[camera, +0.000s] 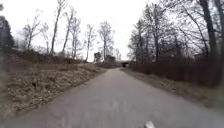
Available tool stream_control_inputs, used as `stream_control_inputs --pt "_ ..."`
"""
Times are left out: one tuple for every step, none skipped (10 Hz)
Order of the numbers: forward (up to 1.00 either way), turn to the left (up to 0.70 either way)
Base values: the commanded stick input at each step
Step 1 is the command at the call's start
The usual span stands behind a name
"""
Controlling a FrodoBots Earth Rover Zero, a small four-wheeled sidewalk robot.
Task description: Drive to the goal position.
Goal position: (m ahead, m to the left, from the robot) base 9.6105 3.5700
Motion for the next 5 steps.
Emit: stream_control_inputs --pt "0.70 0.00" --pt "0.70 0.00" --pt "0.70 0.00" --pt "0.70 0.00" --pt "0.70 0.00"
